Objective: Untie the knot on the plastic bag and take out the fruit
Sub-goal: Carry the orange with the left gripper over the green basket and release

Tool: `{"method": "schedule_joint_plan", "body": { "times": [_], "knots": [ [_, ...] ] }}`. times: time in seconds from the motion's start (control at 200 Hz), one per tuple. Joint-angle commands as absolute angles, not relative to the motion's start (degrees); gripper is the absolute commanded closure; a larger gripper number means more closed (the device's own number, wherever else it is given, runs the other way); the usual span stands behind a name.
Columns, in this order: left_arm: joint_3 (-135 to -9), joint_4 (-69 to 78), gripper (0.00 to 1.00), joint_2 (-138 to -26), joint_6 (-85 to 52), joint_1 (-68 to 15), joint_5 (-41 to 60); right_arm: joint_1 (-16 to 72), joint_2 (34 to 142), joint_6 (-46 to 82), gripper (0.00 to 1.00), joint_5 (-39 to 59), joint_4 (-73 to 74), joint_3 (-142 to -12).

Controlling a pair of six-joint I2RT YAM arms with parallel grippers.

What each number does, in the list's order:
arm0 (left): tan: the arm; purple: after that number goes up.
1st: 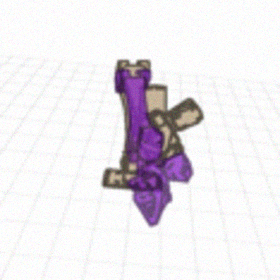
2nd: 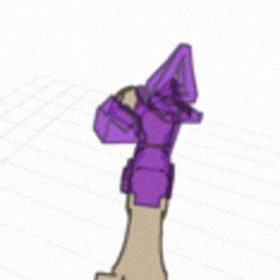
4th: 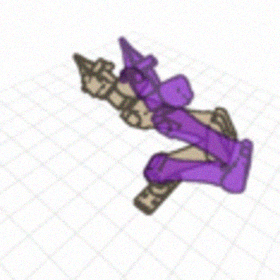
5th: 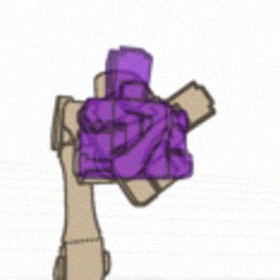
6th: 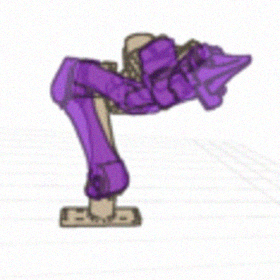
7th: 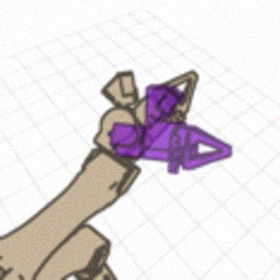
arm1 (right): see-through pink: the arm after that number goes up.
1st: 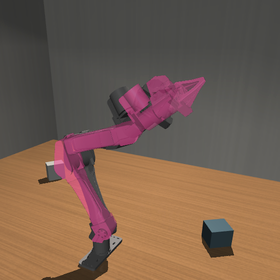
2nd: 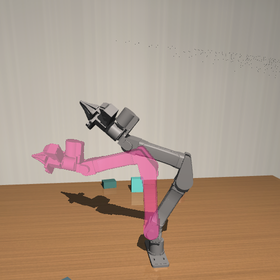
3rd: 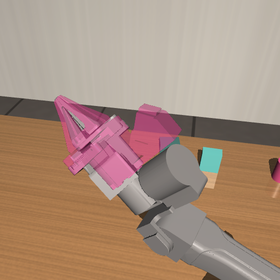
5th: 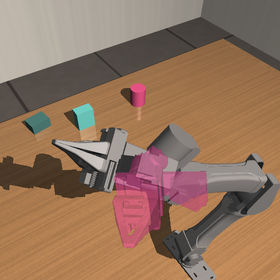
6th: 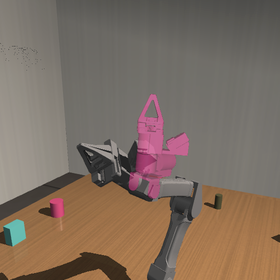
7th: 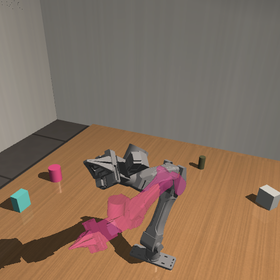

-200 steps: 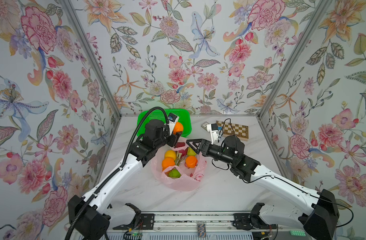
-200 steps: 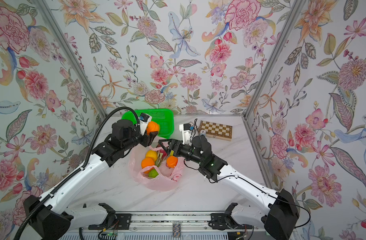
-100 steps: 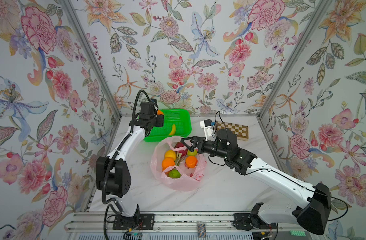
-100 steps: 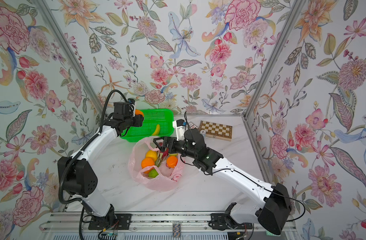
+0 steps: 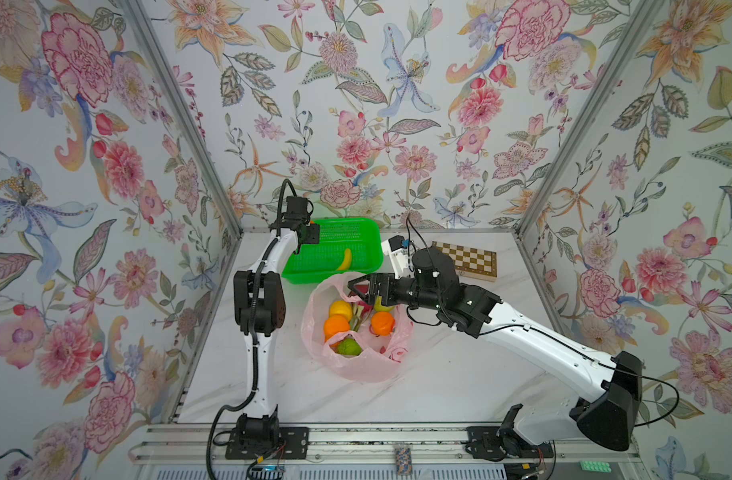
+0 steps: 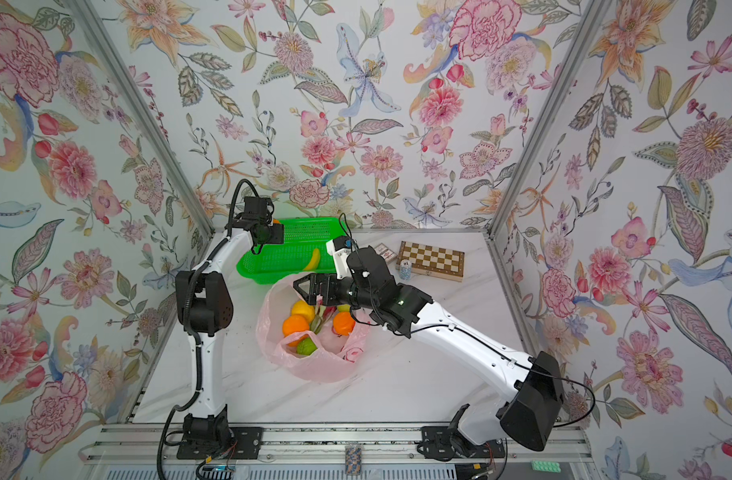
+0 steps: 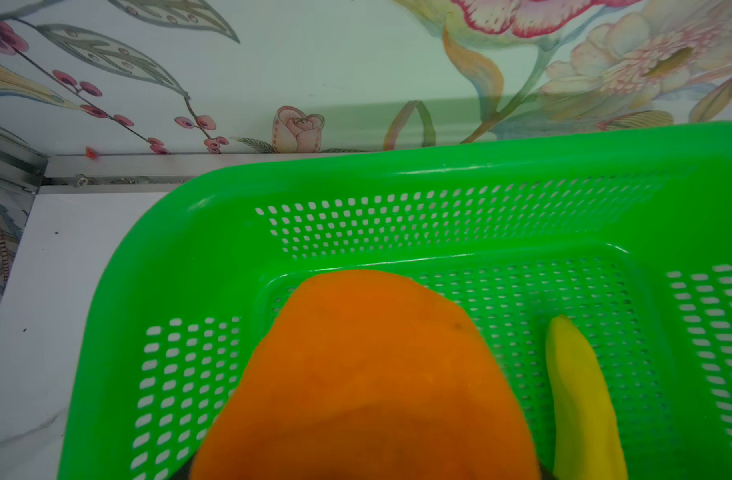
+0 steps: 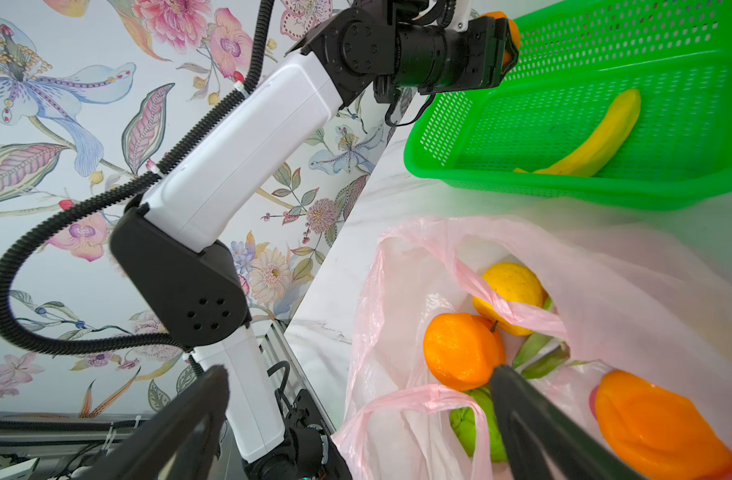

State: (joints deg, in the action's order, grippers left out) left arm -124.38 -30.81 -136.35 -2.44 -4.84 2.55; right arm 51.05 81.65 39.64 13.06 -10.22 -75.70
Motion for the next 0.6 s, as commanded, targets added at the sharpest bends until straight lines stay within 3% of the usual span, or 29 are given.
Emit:
{"method": "schedule_joint_plan", "body": {
  "times": [0.0,0.395,0.48,0.595],
  "knots": [
    [-129.90,-31.57,0.58,-140.96,-1.84,-3.27,2.55,51.17,83.00,38.21,0.01,13.61,-12.88,-77.81],
    [-137.26,-32.88,0.56,-150.73,-1.23,-1.15,3.24,49.18,88.04,38.36,0.01,16.63,-13.40,-81.62],
    [-138.24,-33.85,0.49,-151.84,-1.38,-0.63,4.22,48.70,89.03,38.57,0.01,17.30,-13.36,-82.41],
    [-138.07,-33.91,0.29,-151.81,-1.34,-0.07,5.41,48.52,89.97,38.56,0.01,17.75,-13.42,-83.27]
  ]
}}
